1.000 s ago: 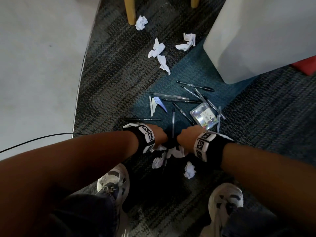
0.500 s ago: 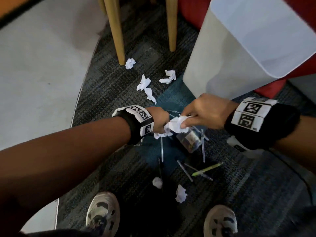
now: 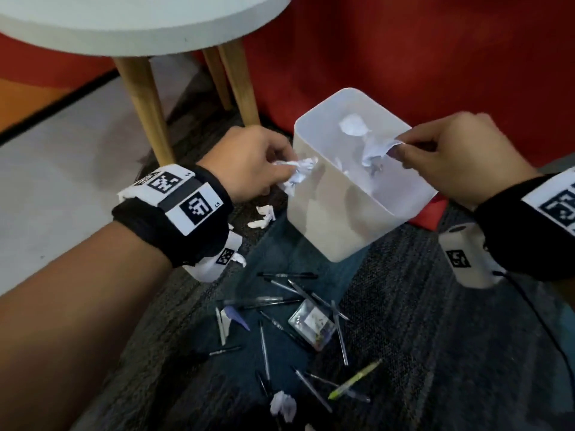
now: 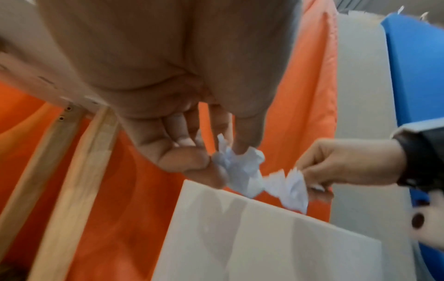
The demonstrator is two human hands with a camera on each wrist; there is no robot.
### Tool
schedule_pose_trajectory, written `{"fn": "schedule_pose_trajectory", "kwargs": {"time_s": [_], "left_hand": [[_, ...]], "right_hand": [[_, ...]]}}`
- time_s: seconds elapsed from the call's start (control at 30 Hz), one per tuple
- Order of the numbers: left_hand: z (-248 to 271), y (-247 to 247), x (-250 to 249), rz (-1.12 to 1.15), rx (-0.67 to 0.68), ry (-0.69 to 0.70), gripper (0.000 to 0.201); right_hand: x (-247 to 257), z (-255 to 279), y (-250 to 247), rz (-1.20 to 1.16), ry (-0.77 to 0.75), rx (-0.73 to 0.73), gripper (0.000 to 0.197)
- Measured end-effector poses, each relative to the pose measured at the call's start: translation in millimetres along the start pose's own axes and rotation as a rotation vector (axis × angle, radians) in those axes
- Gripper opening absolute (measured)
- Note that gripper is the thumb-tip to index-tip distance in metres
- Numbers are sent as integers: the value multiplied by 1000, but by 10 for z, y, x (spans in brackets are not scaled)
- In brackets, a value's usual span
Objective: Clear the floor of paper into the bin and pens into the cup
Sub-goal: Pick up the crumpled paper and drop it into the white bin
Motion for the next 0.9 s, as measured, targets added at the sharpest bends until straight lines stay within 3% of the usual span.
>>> {"fn": "schedule_pose_trajectory", "kwargs": {"time_s": [0.13, 0.3, 0.4, 0.5, 0.6, 0.77, 0.9], "left_hand": [[-125, -73, -251, 102, -179, 49, 9], [-349, 27, -466, 88, -300, 87, 17], [-445, 122, -532, 44, -316, 85, 19], [-466, 230, -588, 11, -260, 89, 25], [-393, 373, -613, -19, -144, 134, 37], [-26, 458, -650, -37, -103, 295, 33], [246, 771, -395, 10, 164, 278, 25]], "right_hand": [[-378, -98, 191, 118, 165, -2, 25], [-463, -122, 497, 95, 163, 176, 50], [-414, -142, 414, 77, 108, 59, 43], [-269, -102, 249, -13, 50, -128, 26], [-1, 48, 157, -103, -59, -184, 22], [571, 447, 292, -259, -381, -70, 33], [857, 903, 799, -384, -592, 195, 27]]}}
Point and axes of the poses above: each hand's wrist, its own z-axis away from the middle knuckle, its own y-axis out of the palm, x = y × z, the point moved 5 cm from there along -z, towards the middle knuckle, and after that the axes turned 4 degrees about -y, right-handed, at the moved point
